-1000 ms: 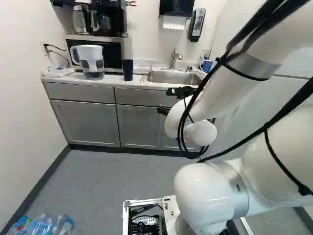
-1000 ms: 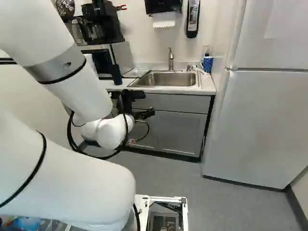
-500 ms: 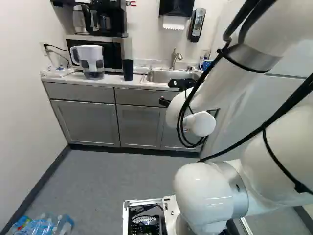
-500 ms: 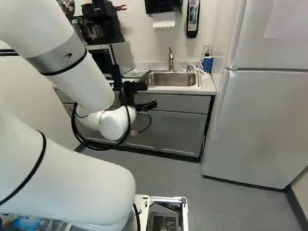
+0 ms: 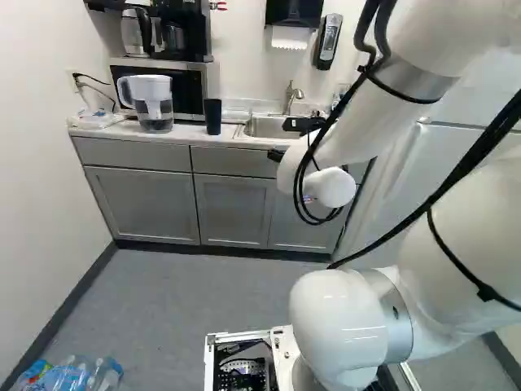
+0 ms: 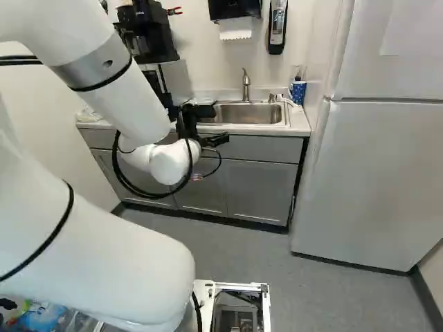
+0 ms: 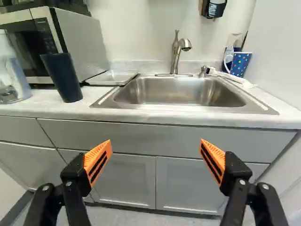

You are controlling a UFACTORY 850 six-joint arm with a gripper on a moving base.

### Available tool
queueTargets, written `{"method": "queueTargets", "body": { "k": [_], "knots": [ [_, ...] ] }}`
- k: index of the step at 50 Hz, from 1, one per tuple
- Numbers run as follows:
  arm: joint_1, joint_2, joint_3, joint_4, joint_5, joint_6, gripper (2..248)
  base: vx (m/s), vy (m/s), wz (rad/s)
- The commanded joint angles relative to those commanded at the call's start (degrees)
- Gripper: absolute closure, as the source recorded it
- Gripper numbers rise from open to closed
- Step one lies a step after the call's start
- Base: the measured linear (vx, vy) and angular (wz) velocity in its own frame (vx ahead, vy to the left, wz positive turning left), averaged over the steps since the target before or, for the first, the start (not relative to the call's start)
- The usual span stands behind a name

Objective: Rinse the cup and place it in the tray

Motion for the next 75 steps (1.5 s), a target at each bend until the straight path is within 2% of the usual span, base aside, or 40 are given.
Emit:
{"method": "queueTargets", "body": {
  "k": [24, 75],
  "knots": [
    [0.06, -2.94, -5.92, 0.00, -0.33, 0.00, 3, 0.000, 0.000, 0.000],
    [0.40, -8.02, -17.42, 0.00, -5.96, 0.00, 3, 0.000, 0.000, 0.000]
  ]
}}
